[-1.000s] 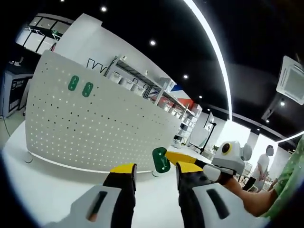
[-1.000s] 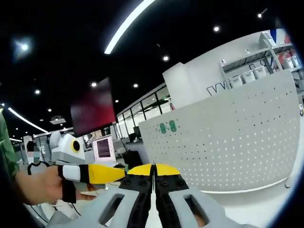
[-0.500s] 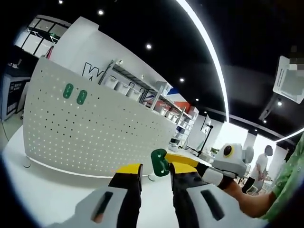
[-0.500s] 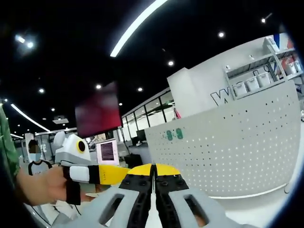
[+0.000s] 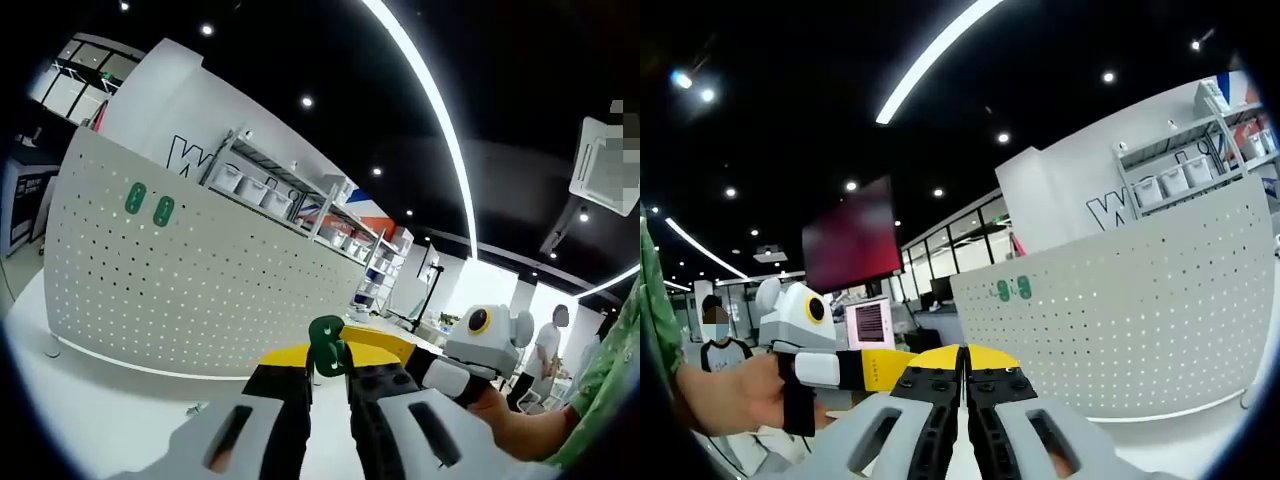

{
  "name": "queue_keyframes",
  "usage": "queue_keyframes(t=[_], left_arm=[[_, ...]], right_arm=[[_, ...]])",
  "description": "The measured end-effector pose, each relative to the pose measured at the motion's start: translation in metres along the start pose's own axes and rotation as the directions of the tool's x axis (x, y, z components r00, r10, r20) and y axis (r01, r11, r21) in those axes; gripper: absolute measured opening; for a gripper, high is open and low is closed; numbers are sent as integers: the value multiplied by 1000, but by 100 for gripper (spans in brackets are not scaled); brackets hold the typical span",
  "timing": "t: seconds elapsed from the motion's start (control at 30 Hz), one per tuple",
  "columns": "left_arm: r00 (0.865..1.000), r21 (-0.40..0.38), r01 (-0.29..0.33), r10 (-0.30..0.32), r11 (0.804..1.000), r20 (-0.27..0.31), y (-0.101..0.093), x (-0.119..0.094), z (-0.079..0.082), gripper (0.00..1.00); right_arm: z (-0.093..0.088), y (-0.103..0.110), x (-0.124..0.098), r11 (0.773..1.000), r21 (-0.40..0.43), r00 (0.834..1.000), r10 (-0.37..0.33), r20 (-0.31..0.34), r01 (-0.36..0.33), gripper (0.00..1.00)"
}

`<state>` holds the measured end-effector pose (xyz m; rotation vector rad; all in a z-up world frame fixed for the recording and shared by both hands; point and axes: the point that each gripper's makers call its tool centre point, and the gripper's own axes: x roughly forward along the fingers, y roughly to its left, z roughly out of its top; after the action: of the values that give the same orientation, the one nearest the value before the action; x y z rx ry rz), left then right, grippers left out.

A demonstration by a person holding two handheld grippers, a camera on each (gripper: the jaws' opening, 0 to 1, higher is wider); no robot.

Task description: Insert the hook assembly into the mounting plate slot until the hook locks in place.

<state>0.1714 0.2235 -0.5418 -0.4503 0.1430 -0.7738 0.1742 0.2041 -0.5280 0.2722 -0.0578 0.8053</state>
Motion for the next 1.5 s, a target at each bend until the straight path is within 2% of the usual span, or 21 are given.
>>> queue_keyframes(t=[0.3, 0.9, 1.3, 1.5], left_arm=[[1000, 0, 8, -8, 1000, 4, -2, 3, 0, 7], [1000, -11, 2, -2, 1000, 1, 0, 4, 0, 4], [1000, 65, -22, 23, 998, -14, 1, 3, -3, 4], [998, 117, -54, 56, 992, -15, 6, 1, -1, 3]], right_arm=[[0, 0, 1, 1000, 0, 1000, 0, 5, 0, 0], [0, 1, 0, 1000, 5, 1000, 7, 9, -7, 0], [-3, 1, 1, 1000, 1, 1000, 11, 0, -11, 0], [-1, 2, 1, 1000, -13, 1000, 14, 5, -14, 0]])
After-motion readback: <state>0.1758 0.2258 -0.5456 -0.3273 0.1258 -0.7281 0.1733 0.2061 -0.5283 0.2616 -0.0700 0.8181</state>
